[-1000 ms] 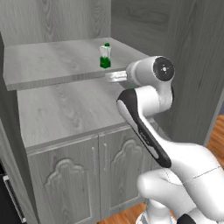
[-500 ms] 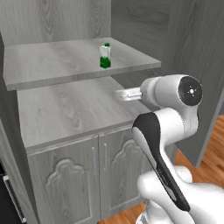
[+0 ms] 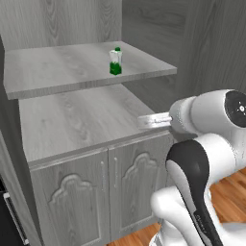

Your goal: Pick the milk, beer from the counter and place them in the open cabinet.

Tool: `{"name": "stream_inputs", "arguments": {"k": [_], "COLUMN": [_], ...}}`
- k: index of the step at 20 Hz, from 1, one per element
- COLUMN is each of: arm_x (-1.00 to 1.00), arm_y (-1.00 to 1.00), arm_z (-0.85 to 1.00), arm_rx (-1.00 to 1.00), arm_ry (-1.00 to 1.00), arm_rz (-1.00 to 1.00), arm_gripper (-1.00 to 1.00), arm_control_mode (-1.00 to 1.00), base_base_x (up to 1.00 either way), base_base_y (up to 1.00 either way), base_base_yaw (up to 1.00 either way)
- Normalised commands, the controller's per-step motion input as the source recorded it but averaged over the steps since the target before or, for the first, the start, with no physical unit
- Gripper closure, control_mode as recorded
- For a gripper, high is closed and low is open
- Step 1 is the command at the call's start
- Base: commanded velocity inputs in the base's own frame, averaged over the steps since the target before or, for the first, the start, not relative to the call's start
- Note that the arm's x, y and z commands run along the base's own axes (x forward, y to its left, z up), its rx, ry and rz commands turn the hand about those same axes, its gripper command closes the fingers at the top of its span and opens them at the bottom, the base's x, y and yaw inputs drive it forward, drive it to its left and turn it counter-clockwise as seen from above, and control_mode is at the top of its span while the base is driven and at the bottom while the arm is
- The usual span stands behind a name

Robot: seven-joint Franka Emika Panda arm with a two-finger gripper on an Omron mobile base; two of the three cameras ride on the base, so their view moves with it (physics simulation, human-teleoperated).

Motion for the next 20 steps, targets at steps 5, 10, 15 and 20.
{"name": "stream_inputs", "arguments": {"k": [5, 10, 15, 20], "arm_x": [-0.42, -0.42, -0.29, -0.17], "arm_y": [0.00, 0.00, -0.11, -0.27], "arm_z": [0.00, 0.00, -0.03, -0.03], "arm_rx": [0.01, -0.01, -0.07, -0.10], "arm_ry": [0.28, 0.35, 0.25, 0.12], "arm_rz": [0.00, -0.06, -0.11, -0.10], "arm_gripper": [-1.00, -1.00, -1.00, -1.00], "arm_control_mode": [-1.00, -1.00, -1.00, -1.00], "base_base_x": [0.00, 0.00, 0.00, 0.00], "base_base_y": [0.00, 0.00, 0.00, 0.00], "base_base_yaw": [0.00, 0.00, 0.00, 0.00]}}
